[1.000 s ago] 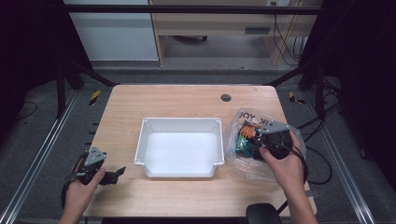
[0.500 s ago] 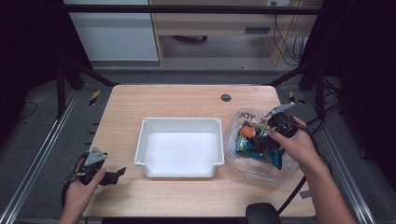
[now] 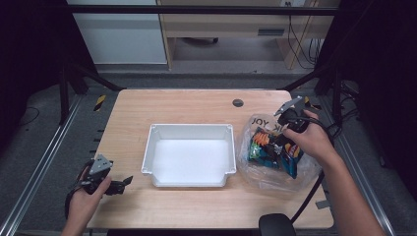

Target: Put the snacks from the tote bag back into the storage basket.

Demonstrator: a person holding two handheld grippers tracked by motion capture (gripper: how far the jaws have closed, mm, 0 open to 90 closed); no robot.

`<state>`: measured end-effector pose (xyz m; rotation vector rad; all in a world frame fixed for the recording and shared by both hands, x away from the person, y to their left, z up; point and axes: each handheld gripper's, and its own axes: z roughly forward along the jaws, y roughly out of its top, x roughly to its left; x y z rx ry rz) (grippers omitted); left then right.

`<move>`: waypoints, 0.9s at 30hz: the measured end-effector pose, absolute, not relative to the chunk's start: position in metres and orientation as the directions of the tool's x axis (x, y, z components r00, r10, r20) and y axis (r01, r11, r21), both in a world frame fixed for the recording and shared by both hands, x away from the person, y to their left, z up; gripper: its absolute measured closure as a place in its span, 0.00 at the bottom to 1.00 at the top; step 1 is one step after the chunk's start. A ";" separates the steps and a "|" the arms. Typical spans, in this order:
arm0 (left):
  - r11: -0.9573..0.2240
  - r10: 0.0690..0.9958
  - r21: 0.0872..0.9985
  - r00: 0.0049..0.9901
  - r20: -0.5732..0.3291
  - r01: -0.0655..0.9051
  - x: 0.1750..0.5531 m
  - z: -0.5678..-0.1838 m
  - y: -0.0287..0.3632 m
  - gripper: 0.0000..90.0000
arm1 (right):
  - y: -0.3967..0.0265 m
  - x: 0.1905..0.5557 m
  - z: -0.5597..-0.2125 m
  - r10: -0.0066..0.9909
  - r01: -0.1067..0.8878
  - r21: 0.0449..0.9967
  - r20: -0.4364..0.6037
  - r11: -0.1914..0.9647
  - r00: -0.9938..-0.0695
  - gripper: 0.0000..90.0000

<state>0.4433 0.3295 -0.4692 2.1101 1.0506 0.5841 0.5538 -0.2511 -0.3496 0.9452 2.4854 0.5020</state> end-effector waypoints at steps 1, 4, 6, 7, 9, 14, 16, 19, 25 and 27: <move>-0.427 0.818 0.751 0.570 0.083 0.504 0.443 -0.469 0.329 0.05 | -0.251 0.556 -0.349 0.683 0.524 0.470 -0.280 0.710 -0.675 0.12; -0.424 0.818 0.751 0.570 0.078 0.506 0.442 -0.470 0.329 0.05 | -0.254 0.560 -0.349 0.671 0.504 0.472 -0.308 0.723 -0.674 0.12; -0.429 0.816 0.751 0.572 0.084 0.502 0.442 -0.470 0.328 0.05 | -0.255 0.561 -0.351 0.655 0.498 0.447 -0.329 0.743 -0.680 0.12; -0.431 0.815 0.751 0.572 0.086 0.501 0.442 -0.469 0.328 0.05 | -0.255 0.561 -0.353 0.650 0.498 0.439 -0.333 0.748 -0.683 0.12; -0.434 0.814 0.752 0.574 0.091 0.497 0.442 -0.469 0.327 0.05 | -0.256 0.562 -0.356 0.637 0.493 0.422 -0.341 0.761 -0.691 0.11; -0.440 0.810 0.748 0.579 0.092 0.497 0.442 -0.469 0.327 0.05 | -0.256 0.560 -0.362 0.624 0.489 0.403 -0.350 0.774 -0.699 0.10; -0.437 0.812 0.748 0.577 0.089 0.499 0.442 -0.469 0.326 0.05 | -0.256 0.559 -0.364 0.619 0.489 0.397 -0.341 0.777 -0.707 0.10; -0.441 0.810 0.746 0.579 0.091 0.499 0.442 -0.470 0.326 0.05 | -0.256 0.559 -0.368 0.614 0.483 0.398 -0.338 0.780 -0.713 0.09; -0.453 0.803 0.742 0.587 0.099 0.494 0.441 -0.470 0.324 0.05 | -0.252 0.559 -0.378 0.630 0.507 0.402 -0.286 0.763 -0.722 0.08; -0.451 0.804 0.742 0.587 0.096 0.496 0.441 -0.470 0.324 0.05 | -0.250 0.558 -0.381 0.631 0.512 0.396 -0.278 0.762 -0.724 0.08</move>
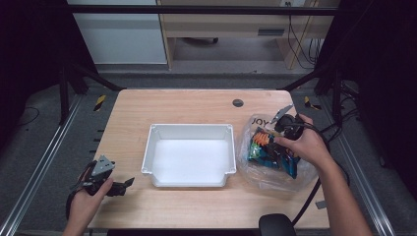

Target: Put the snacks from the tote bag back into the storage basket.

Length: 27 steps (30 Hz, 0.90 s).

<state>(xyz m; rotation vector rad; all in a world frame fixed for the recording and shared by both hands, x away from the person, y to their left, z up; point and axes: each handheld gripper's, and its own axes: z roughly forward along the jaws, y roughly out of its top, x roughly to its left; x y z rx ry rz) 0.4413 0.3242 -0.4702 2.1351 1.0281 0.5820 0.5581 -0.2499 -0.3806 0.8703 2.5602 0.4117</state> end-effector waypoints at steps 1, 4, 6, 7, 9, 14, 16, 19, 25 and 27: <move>-0.451 0.804 0.742 0.587 0.096 0.496 0.441 -0.470 0.324 0.05 | -0.250 0.558 -0.381 0.631 0.512 0.396 -0.278 0.762 -0.724 0.08; -0.453 0.805 0.737 0.586 0.097 0.501 0.442 -0.471 0.324 0.05 | -0.247 0.559 -0.384 0.608 0.499 0.382 -0.257 0.778 -0.751 0.07; -0.452 0.806 0.737 0.584 0.096 0.502 0.442 -0.471 0.325 0.05 | -0.247 0.561 -0.386 0.608 0.502 0.377 -0.252 0.778 -0.753 0.07; -0.450 0.807 0.738 0.582 0.096 0.503 0.442 -0.471 0.325 0.05 | -0.247 0.561 -0.387 0.616 0.512 0.377 -0.245 0.772 -0.749 0.07; -0.449 0.808 0.738 0.582 0.094 0.503 0.442 -0.471 0.325 0.05 | -0.247 0.562 -0.390 0.616 0.519 0.368 -0.232 0.772 -0.752 0.07; -0.439 0.813 0.742 0.576 0.087 0.506 0.442 -0.472 0.327 0.05 | -0.250 0.562 -0.396 0.619 0.533 0.351 -0.206 0.770 -0.758 0.07; -0.451 0.808 0.737 0.582 0.096 0.504 0.443 -0.472 0.327 0.05 | -0.251 0.563 -0.399 0.622 0.535 0.354 -0.201 0.767 -0.757 0.07; -0.454 0.807 0.736 0.582 0.099 0.503 0.441 -0.471 0.326 0.05 | -0.252 0.564 -0.404 0.621 0.539 0.348 -0.195 0.767 -0.759 0.07; -0.463 0.805 0.730 0.583 0.109 0.503 0.440 -0.472 0.324 0.05 | -0.254 0.564 -0.410 0.618 0.543 0.332 -0.187 0.771 -0.764 0.07; -0.463 0.805 0.729 0.583 0.108 0.504 0.441 -0.472 0.324 0.05 | -0.254 0.565 -0.413 0.625 0.553 0.328 -0.177 0.766 -0.761 0.07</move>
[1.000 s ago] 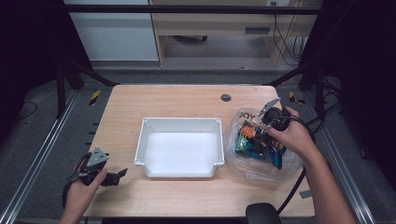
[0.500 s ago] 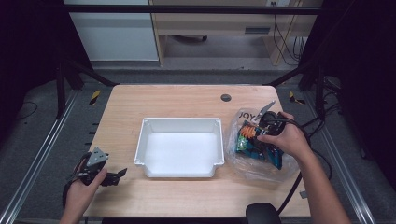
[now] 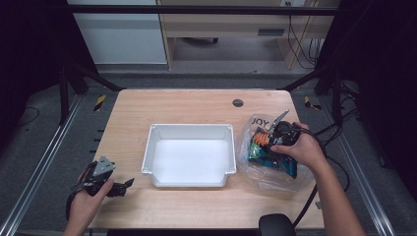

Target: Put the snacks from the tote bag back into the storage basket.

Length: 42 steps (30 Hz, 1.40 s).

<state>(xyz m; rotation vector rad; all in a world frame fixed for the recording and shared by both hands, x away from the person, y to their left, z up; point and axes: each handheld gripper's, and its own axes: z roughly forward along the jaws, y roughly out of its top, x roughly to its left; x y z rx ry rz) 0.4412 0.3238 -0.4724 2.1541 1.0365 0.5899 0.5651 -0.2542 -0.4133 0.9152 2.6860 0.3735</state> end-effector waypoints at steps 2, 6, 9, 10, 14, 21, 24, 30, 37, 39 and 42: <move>-0.463 0.805 0.729 0.583 0.107 0.505 0.442 -0.473 0.324 0.05 | -0.255 0.566 -0.416 0.623 0.554 0.322 -0.172 0.768 -0.763 0.07; -0.462 0.805 0.730 0.584 0.106 0.504 0.441 -0.473 0.324 0.05 | -0.257 0.567 -0.424 0.642 0.580 0.309 -0.156 0.754 -0.751 0.07; -0.461 0.805 0.731 0.584 0.105 0.503 0.441 -0.473 0.325 0.05 | -0.260 0.569 -0.429 0.640 0.580 0.306 -0.149 0.755 -0.754 0.07; -0.461 0.805 0.730 0.584 0.105 0.504 0.440 -0.473 0.325 0.05 | -0.260 0.569 -0.431 0.639 0.583 0.298 -0.147 0.756 -0.755 0.07; -0.462 0.804 0.732 0.585 0.107 0.501 0.441 -0.472 0.326 0.05 | -0.261 0.570 -0.437 0.643 0.588 0.296 -0.140 0.753 -0.753 0.06; -0.479 0.798 0.721 0.592 0.118 0.501 0.441 -0.473 0.322 0.05 | -0.259 0.569 -0.441 0.633 0.583 0.278 -0.145 0.764 -0.761 0.05; -0.478 0.799 0.721 0.590 0.119 0.502 0.441 -0.473 0.322 0.05 | -0.257 0.568 -0.443 0.632 0.583 0.274 -0.144 0.765 -0.762 0.04; -0.479 0.798 0.720 0.591 0.119 0.502 0.441 -0.473 0.321 0.05 | -0.256 0.565 -0.444 0.618 0.568 0.268 -0.162 0.778 -0.770 0.11; -0.473 0.801 0.724 0.588 0.114 0.503 0.440 -0.473 0.324 0.05 | -0.254 0.559 -0.438 0.614 0.556 0.284 -0.184 0.781 -0.768 0.28; -0.473 0.800 0.725 0.589 0.115 0.500 0.440 -0.473 0.324 0.05 | -0.253 0.558 -0.435 0.599 0.540 0.282 -0.197 0.793 -0.777 0.32; -0.478 0.797 0.722 0.592 0.117 0.500 0.442 -0.474 0.323 0.05 | -0.252 0.554 -0.431 0.595 0.531 0.293 -0.206 0.795 -0.777 0.37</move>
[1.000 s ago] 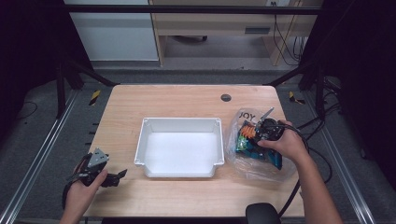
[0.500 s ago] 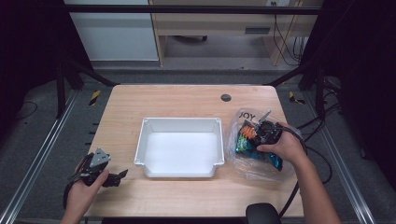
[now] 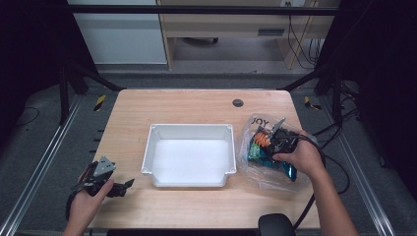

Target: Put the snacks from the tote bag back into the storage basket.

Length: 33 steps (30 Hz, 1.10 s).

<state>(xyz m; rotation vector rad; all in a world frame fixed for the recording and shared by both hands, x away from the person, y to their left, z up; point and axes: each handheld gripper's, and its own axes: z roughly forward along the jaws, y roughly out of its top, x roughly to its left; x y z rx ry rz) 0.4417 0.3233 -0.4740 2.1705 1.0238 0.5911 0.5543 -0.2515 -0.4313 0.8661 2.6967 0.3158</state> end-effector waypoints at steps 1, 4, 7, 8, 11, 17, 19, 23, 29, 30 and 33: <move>-0.479 0.798 0.721 0.591 0.119 0.501 0.442 -0.474 0.323 0.05 | -0.252 0.553 -0.430 0.589 0.522 0.299 -0.212 0.799 -0.780 0.39; -0.482 0.797 0.719 0.592 0.122 0.501 0.442 -0.474 0.322 0.05 | -0.253 0.550 -0.424 0.596 0.523 0.318 -0.201 0.791 -0.778 0.42; -0.484 0.796 0.717 0.593 0.123 0.501 0.442 -0.474 0.320 0.05 | -0.251 0.545 -0.418 0.587 0.507 0.335 -0.209 0.794 -0.782 0.44; -0.484 0.796 0.717 0.593 0.123 0.501 0.442 -0.474 0.320 0.05 | -0.251 0.545 -0.418 0.587 0.507 0.335 -0.209 0.794 -0.782 0.44; -0.488 0.793 0.715 0.596 0.124 0.501 0.442 -0.474 0.319 0.05 | -0.250 0.540 -0.413 0.587 0.496 0.358 -0.218 0.791 -0.780 0.44; -0.481 0.798 0.716 0.591 0.118 0.506 0.442 -0.474 0.322 0.05 | -0.255 0.537 -0.406 0.597 0.494 0.377 -0.232 0.783 -0.768 0.45; -0.476 0.800 0.719 0.589 0.114 0.507 0.441 -0.474 0.323 0.05 | -0.257 0.536 -0.404 0.605 0.501 0.381 -0.235 0.777 -0.761 0.45; -0.476 0.799 0.721 0.591 0.116 0.503 0.442 -0.474 0.323 0.05 | -0.261 0.532 -0.398 0.616 0.496 0.414 -0.233 0.763 -0.753 0.45; -0.489 0.793 0.717 0.595 0.129 0.497 0.443 -0.474 0.320 0.05 | -0.272 0.524 -0.392 0.630 0.494 0.446 -0.235 0.747 -0.740 0.46; -0.490 0.794 0.716 0.593 0.131 0.497 0.443 -0.474 0.320 0.05 | -0.274 0.523 -0.390 0.628 0.489 0.450 -0.236 0.747 -0.742 0.46; -0.483 0.800 0.720 0.585 0.131 0.499 0.443 -0.473 0.321 0.05 | -0.279 0.521 -0.386 0.644 0.490 0.483 -0.225 0.726 -0.732 0.46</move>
